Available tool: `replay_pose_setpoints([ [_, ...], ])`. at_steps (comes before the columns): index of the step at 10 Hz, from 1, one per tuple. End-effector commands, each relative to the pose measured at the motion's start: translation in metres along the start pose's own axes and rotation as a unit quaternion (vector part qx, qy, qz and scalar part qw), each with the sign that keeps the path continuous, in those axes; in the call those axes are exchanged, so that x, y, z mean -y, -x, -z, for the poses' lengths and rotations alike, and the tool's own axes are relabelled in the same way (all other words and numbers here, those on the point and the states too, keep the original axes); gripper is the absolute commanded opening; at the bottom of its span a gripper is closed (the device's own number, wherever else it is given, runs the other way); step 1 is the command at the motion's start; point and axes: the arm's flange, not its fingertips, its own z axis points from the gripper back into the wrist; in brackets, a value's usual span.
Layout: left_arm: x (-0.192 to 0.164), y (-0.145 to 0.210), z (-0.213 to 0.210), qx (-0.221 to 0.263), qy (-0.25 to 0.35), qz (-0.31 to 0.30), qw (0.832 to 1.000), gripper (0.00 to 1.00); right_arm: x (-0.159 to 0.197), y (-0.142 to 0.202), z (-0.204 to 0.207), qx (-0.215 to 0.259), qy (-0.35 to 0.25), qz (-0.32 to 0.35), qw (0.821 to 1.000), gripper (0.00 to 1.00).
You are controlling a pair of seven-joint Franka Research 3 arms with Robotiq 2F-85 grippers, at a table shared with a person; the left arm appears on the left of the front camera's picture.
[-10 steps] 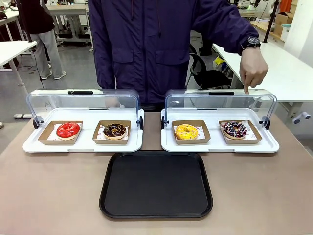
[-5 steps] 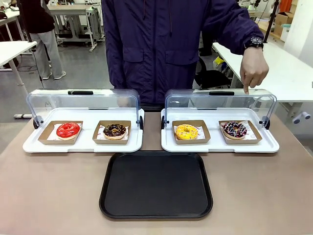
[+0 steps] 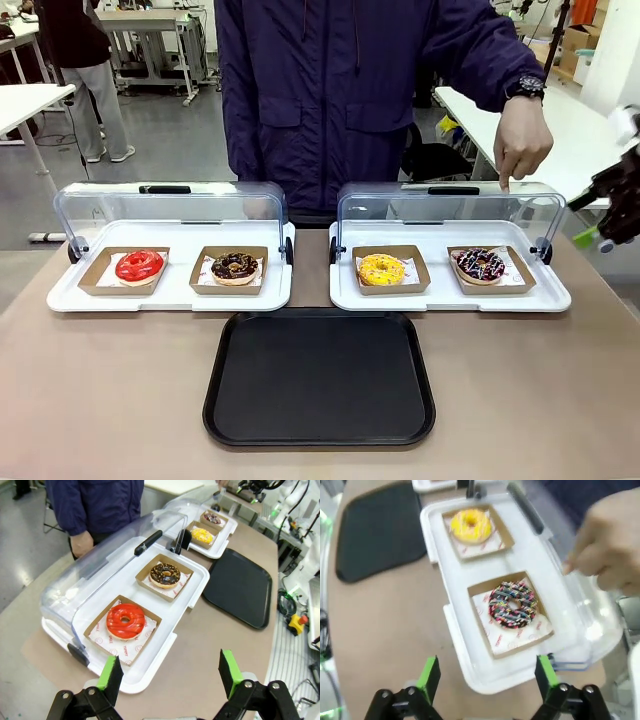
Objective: Move the fourth donut from the left to the tray.
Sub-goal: Pick up the Paper togo box containing the Donut indicated by the person and place it on the Handle tray.
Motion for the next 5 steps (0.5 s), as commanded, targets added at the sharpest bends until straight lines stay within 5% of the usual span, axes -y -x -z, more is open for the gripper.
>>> replay_pose_setpoints([
  [1, 0.002, -0.001, -0.001, 0.003, 0.002, 0.003, 1.000, 1.00, -0.021, -0.010, 0.024, -0.070, 0.005, -0.016, 0.997, 1.00],
  [5, 0.002, -0.001, -0.001, 0.003, 0.002, 0.003, 1.000, 1.00, -0.026, -0.008, 0.072, -0.131, -0.003, -0.062, 0.989, 1.00],
])
